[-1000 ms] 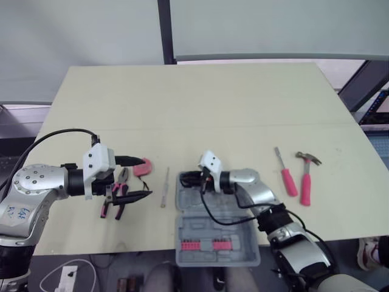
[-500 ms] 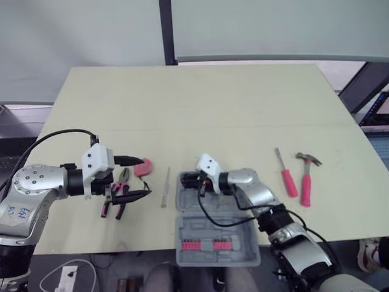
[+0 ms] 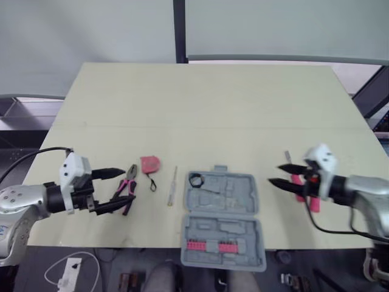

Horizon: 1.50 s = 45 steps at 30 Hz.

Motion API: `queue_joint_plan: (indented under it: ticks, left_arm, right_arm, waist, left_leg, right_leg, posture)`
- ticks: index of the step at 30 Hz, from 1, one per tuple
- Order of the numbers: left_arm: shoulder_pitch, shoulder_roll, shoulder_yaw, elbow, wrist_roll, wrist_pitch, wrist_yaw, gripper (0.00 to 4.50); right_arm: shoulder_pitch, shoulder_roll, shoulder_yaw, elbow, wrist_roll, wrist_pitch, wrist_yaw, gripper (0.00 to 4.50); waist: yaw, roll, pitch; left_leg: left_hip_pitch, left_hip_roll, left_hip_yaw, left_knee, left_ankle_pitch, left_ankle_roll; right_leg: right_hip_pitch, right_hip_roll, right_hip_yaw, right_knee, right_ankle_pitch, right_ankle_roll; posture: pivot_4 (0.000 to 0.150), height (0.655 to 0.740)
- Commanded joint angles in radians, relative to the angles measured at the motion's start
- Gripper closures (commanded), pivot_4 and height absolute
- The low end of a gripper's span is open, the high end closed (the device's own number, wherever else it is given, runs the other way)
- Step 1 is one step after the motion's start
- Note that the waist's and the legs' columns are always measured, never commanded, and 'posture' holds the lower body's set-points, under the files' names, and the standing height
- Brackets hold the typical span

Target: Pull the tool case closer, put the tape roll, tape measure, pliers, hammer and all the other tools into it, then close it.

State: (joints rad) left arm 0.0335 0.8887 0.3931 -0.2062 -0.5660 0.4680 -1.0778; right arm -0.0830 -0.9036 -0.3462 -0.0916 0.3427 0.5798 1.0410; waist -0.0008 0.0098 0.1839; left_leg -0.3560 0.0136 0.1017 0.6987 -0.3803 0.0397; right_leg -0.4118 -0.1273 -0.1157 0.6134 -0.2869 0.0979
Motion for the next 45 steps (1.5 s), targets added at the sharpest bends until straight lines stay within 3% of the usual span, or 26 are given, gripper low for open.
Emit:
queue_joint_plan:
  ticks: [1,5,9,13,19,25,27,33,37,45]
  left_arm:
    - [0.049,0.046,0.109,0.172,0.054,-0.065,-0.011,0.0]
    - [0.04,0.081,0.157,0.463,0.162,-0.228,0.041,0.0]
    - [-0.002,0.107,0.188,0.685,0.193,-0.339,0.06,0.0]
    - [-0.006,0.115,0.188,0.792,0.209,-0.4,0.054,0.0]
    - [-0.013,0.097,0.179,0.755,0.183,-0.381,0.054,0.0]
    - [0.015,0.045,0.174,0.557,0.134,-0.269,0.089,0.0]
    - [0.038,0.003,0.154,0.388,0.108,-0.195,0.137,0.0]
    - [0.012,-0.104,0.025,-0.108,0.045,0.191,0.43,0.0]
    - [-0.051,-0.218,-0.067,-0.352,0.02,0.459,0.675,0.0]
    - [-0.185,-0.501,-0.146,-0.511,0.104,0.84,1.047,0.0]
  right_arm:
    - [0.137,-0.118,-0.22,0.178,-0.072,-0.119,0.008,0.02]
    - [0.257,-0.205,-0.328,0.428,-0.156,-0.298,-0.026,0.02]
    - [0.238,-0.25,-0.366,0.622,-0.165,-0.404,-0.072,0.02]
    - [0.209,-0.247,-0.349,0.662,-0.155,-0.443,-0.077,0.02]
    - [0.155,-0.199,-0.305,0.581,-0.141,-0.405,-0.12,0.02]
    - [0.153,-0.141,-0.297,0.344,-0.084,-0.291,-0.133,0.02]
    - [0.124,-0.1,-0.296,0.19,-0.001,-0.185,-0.145,0.02]
    - [0.071,-0.012,-0.211,-0.27,0.232,0.069,-0.193,0.02]
    - [0.039,0.068,-0.121,-0.482,0.391,0.181,-0.262,0.02]
    - [0.031,0.097,0.061,-0.646,0.479,0.224,-0.27,0.02]
  waist:
    - [-0.001,0.0,0.0]
    - [-0.008,-0.001,0.0]
    - [-0.027,-0.001,0.0]
    - [-0.037,0.0,0.0]
    - [-0.033,0.0,0.0]
    - [-0.025,0.001,0.001]
    - [-0.026,0.001,0.001]
    - [-0.023,0.001,0.001]
    - [-0.01,0.0,0.001]
    - [0.016,-0.005,0.0]
  left_leg:
    - [0.002,0.0,0.001,0.0,0.0,0.0]
    - [0.005,0.0,0.004,-0.002,-0.001,0.0]
    - [0.004,0.0,0.006,-0.006,-0.001,-0.001]
    - [0.005,0.001,0.006,-0.006,-0.002,-0.001]
    - [0.005,0.001,0.007,-0.006,-0.002,-0.002]
    - [0.004,0.0,0.007,-0.006,-0.002,-0.002]
    - [0.004,0.0,0.007,-0.006,-0.002,-0.002]
    - [0.004,0.0,0.005,-0.004,-0.002,-0.001]
    - [0.004,0.0,0.004,-0.003,-0.001,-0.001]
    - [0.003,-0.002,0.004,0.001,0.0,0.001]
  right_leg:
    - [0.001,0.0,0.0,-0.002,0.0,0.0]
    - [0.0,0.0,0.001,-0.002,0.0,0.0]
    - [-0.002,-0.001,0.005,-0.002,0.0,-0.001]
    - [-0.003,-0.002,0.005,-0.002,0.0,-0.001]
    - [-0.003,-0.003,0.005,-0.001,0.0,-0.001]
    - [-0.003,-0.004,0.005,-0.001,0.0,0.0]
    - [-0.003,-0.004,0.005,0.0,0.0,0.0]
    - [-0.002,-0.004,0.005,0.005,0.0,0.0]
    - [-0.001,-0.003,0.005,0.005,0.0,0.001]
    - [0.0,-0.001,0.005,0.005,0.001,0.002]
  posture:
    - [0.15,0.74]
    - [0.15,0.74]
    - [0.15,0.74]
    - [0.15,0.74]
    - [0.15,0.74]
    - [0.15,0.74]
    - [0.15,0.74]
    - [0.15,0.74]
    - [0.15,0.74]
    - [0.15,0.74]
